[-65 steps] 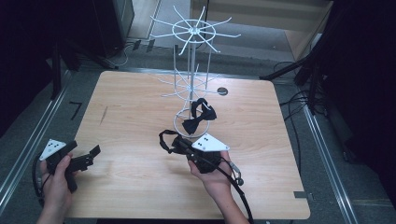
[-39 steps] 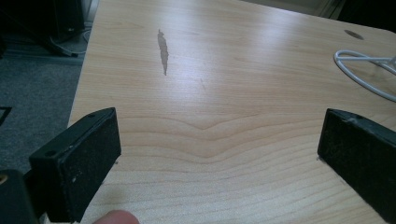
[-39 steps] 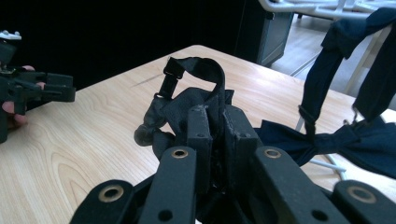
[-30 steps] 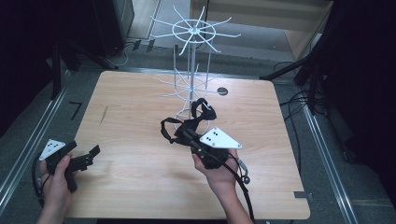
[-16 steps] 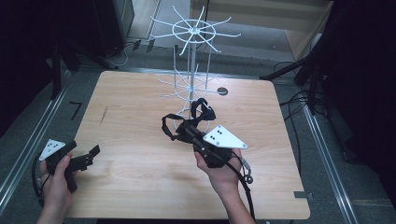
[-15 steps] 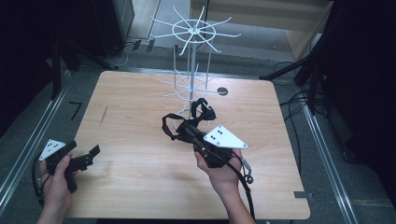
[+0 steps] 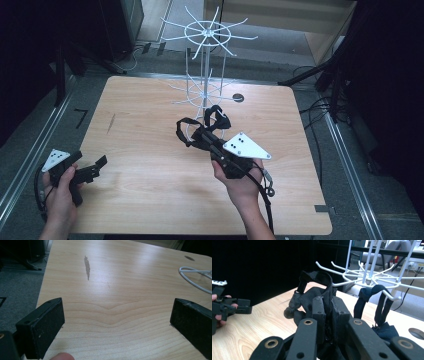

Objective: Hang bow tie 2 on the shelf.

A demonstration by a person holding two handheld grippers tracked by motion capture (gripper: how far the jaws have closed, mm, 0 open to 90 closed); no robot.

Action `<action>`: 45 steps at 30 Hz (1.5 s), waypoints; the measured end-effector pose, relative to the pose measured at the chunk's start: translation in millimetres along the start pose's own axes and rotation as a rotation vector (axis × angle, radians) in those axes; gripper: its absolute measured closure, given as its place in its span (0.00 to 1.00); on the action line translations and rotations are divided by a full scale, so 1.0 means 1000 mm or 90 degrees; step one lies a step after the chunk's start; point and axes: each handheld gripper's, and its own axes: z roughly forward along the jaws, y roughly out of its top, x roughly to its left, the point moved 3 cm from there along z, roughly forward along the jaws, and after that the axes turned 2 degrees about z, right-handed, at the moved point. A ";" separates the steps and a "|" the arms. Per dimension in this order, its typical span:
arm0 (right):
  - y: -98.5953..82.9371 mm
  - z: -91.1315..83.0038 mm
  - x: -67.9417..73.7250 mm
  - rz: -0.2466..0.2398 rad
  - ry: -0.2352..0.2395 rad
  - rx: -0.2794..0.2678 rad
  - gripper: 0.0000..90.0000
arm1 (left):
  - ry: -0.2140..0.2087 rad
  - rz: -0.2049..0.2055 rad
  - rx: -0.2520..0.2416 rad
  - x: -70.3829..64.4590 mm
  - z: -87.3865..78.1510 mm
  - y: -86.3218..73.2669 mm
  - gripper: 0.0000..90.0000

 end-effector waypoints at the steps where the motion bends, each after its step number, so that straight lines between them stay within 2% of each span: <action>1: 0.001 -0.001 0.000 0.001 0.000 -0.003 0.93 | 0.000 -0.001 -0.001 0.000 0.000 0.000 0.00; 20: 0.006 0.008 -0.014 0.016 -0.024 -0.013 0.93 | -0.001 -0.005 0.000 0.001 0.000 0.000 0.00; 38: -0.002 0.020 -0.029 0.049 -0.069 -0.010 0.93 | -0.001 -0.006 -0.002 0.001 0.000 0.000 0.00; 45: -0.007 0.026 -0.031 0.049 -0.084 -0.002 0.93 | -0.002 -0.007 -0.002 0.001 0.000 0.000 0.00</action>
